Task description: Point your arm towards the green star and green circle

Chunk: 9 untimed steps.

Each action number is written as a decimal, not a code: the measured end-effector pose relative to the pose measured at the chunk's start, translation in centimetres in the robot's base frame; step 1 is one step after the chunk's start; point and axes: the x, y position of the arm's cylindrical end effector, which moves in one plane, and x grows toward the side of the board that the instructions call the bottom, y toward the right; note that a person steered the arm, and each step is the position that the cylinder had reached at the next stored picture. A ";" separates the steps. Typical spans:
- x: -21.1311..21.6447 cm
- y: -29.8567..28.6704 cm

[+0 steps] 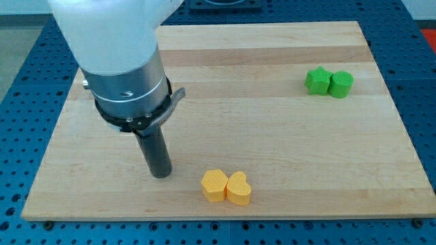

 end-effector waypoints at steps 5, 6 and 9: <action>-8.9 7.3; -7.1 16.1; -6.2 29.7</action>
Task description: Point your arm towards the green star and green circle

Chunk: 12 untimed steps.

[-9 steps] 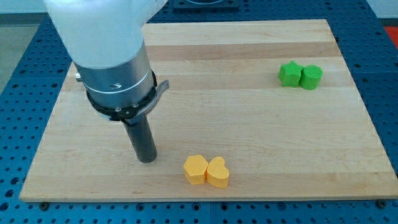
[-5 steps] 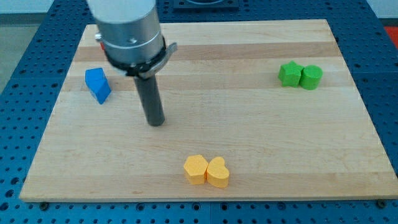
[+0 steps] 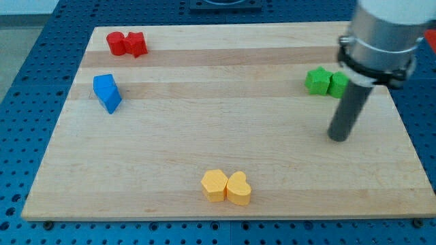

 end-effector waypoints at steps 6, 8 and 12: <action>-9.9 1.6; -9.4 7.1; -12.0 0.7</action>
